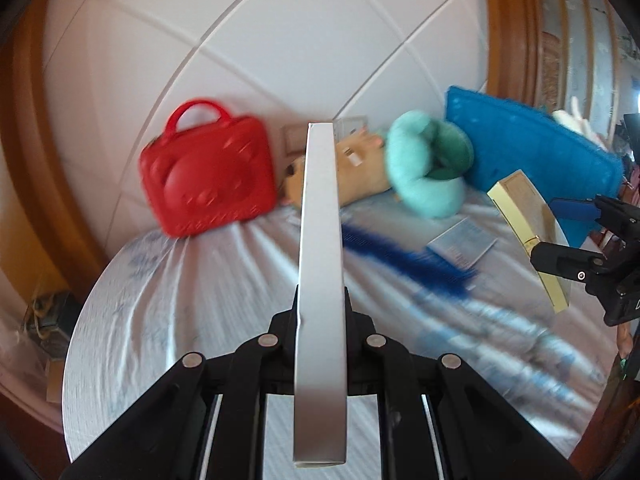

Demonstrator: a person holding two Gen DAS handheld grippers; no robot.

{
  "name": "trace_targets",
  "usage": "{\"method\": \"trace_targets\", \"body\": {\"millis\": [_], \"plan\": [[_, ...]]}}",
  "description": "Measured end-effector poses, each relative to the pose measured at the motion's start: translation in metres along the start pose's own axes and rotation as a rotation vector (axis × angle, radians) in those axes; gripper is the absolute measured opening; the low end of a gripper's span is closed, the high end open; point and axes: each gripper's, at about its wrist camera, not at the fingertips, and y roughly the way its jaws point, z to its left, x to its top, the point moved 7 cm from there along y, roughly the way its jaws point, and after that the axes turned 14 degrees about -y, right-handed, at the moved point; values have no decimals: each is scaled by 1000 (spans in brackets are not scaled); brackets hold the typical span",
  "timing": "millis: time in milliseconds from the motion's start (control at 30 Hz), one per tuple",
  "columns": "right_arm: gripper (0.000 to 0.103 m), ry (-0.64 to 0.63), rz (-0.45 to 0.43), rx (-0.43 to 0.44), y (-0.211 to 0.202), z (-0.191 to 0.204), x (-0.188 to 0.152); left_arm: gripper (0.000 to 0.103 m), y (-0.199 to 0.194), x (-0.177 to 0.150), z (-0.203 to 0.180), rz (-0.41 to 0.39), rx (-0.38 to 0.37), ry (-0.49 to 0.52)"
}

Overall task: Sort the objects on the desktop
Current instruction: 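Lift the white book box with the left tool while the right lifts the yellow packet, then carry the white box and yellow packet over the blue crate and release both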

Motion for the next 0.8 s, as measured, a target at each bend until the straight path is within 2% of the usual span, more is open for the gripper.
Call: {"method": "trace_targets", "body": {"millis": [433, 633, 800], "plan": [[101, -22, -92, -120, -120, -138, -38, 12, -32, 26, -202, -119, -101, 22], [101, 21, -127, -198, -158, -198, -50, 12, -23, 51, -287, -137, -193, 74], [101, 85, -140, -276, -173, -244, -53, 12, -13, 78, -347, -151, -289, 134]]}}
